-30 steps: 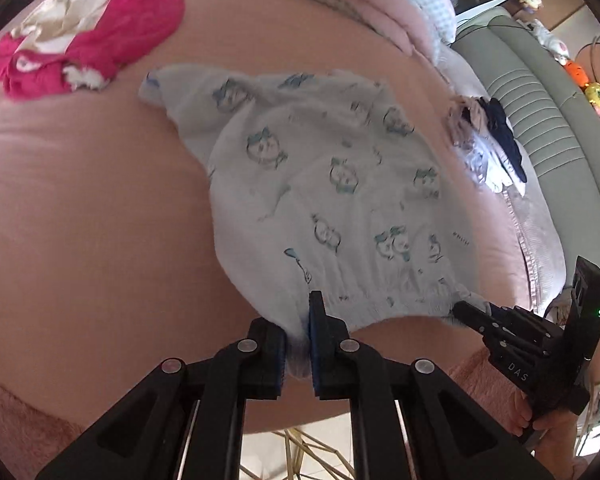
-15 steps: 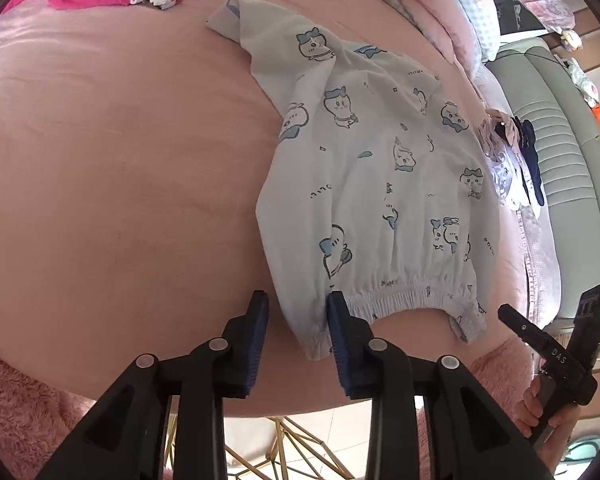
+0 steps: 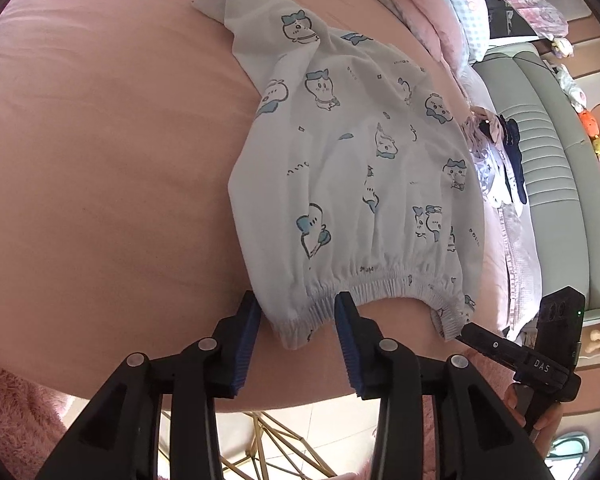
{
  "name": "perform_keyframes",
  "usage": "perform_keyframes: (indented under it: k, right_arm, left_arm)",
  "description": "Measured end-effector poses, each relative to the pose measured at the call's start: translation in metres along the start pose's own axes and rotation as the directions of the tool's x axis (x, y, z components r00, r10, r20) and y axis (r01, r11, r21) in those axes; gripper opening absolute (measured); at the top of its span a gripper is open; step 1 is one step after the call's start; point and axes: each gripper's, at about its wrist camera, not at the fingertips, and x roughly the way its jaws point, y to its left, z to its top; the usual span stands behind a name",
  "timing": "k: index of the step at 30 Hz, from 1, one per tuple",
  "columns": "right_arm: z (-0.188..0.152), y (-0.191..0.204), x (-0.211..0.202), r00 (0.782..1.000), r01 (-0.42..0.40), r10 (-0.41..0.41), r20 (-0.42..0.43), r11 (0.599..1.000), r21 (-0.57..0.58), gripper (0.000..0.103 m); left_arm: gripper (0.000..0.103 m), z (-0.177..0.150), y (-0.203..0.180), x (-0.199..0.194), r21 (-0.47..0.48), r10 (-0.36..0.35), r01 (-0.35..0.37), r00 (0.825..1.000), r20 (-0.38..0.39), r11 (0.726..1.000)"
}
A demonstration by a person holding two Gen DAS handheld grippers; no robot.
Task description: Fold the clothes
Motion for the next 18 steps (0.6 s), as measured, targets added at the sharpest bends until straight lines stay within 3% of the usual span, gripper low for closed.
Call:
perform_keyframes:
  k: [3, 6, 9, 11, 18]
  right_arm:
    - [-0.001, 0.001, 0.010, 0.999, -0.024, 0.025, -0.022, 0.999, 0.045, 0.054]
    - [0.001, -0.002, 0.007, 0.999, 0.016, -0.019, 0.039, 0.998, 0.067, 0.054]
    - [0.007, -0.005, 0.010, 0.998, -0.028, 0.022, 0.062, 0.995, 0.097, 0.054]
    - [0.009, 0.000, 0.013, 0.997, -0.050, 0.046, 0.058, 0.996, 0.076, 0.053]
    - [-0.006, 0.012, 0.020, 0.999, -0.018, 0.016, 0.030, 0.998, 0.057, 0.052]
  left_arm:
    - [0.035, 0.002, 0.000, 0.000, -0.004, 0.001, -0.001, 1.000, -0.002, 1.000]
    - [0.035, 0.001, 0.000, 0.000, 0.000, 0.000, 0.000, 1.000, 0.000, 1.000]
    - [0.035, -0.001, 0.002, 0.001, -0.019, -0.008, 0.008, 1.000, 0.012, 1.000]
    - [0.035, -0.004, 0.001, 0.001, -0.025, -0.020, 0.020, 1.000, 0.021, 0.999]
    - [0.035, -0.011, 0.002, 0.002, -0.047, -0.064, 0.066, 0.997, 0.043, 0.997]
